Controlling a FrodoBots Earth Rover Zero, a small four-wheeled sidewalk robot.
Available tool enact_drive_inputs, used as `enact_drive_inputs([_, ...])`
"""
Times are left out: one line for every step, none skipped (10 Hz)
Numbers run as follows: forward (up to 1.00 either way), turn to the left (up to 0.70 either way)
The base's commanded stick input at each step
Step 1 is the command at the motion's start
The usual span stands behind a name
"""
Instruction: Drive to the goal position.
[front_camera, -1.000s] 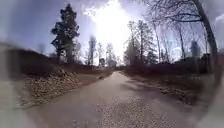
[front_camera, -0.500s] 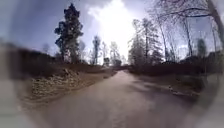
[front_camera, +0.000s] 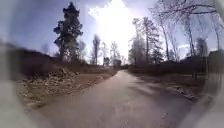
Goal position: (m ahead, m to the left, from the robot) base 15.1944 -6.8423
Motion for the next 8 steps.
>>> enact_drive_inputs([1.0,-0.24])
enact_drive_inputs([1.0,0.0])
enact_drive_inputs([1.0,0.0])
enact_drive_inputs([1.0,0.0])
enact_drive_inputs([1.0,0.0])
enact_drive_inputs([1.0,0.0])
enact_drive_inputs([1.0,0.0])
enact_drive_inputs([1.0,0.0])
